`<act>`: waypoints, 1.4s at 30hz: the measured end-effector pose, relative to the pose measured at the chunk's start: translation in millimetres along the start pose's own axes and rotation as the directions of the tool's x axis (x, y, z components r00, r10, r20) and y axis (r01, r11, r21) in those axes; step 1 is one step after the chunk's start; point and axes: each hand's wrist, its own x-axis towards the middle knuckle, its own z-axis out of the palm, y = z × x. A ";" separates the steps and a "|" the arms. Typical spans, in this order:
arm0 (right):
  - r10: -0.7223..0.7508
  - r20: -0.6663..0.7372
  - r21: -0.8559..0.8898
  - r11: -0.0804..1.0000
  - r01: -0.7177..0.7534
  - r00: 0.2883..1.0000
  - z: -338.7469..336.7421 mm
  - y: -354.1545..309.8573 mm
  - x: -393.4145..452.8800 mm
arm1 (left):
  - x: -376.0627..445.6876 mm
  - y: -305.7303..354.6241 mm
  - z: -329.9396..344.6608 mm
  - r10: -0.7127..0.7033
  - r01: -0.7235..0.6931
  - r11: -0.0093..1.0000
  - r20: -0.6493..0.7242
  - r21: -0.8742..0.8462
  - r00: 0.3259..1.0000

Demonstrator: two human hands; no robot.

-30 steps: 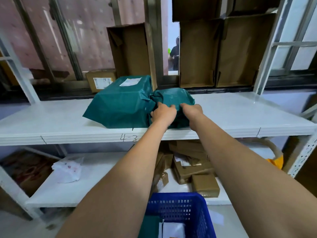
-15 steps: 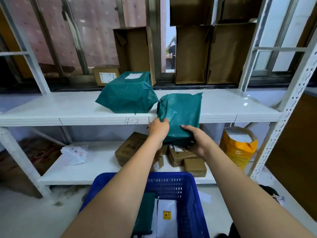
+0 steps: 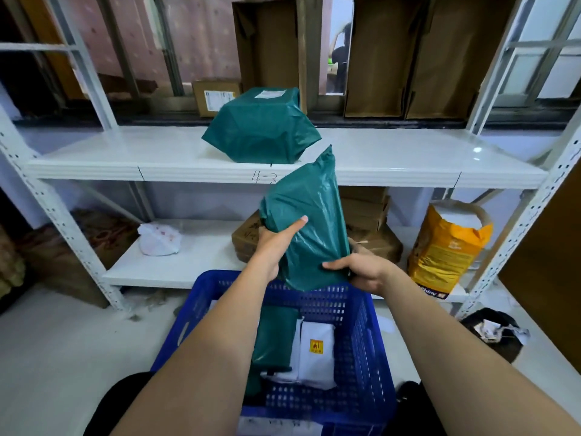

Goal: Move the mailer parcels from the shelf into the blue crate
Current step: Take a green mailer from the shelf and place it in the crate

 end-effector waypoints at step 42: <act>-0.071 -0.265 -0.597 0.796 -0.105 0.962 26.9 215.6 166.8 | 125.0 -258.4 -81.2 0.076 -0.052 0.283 0.032 0.958 0.997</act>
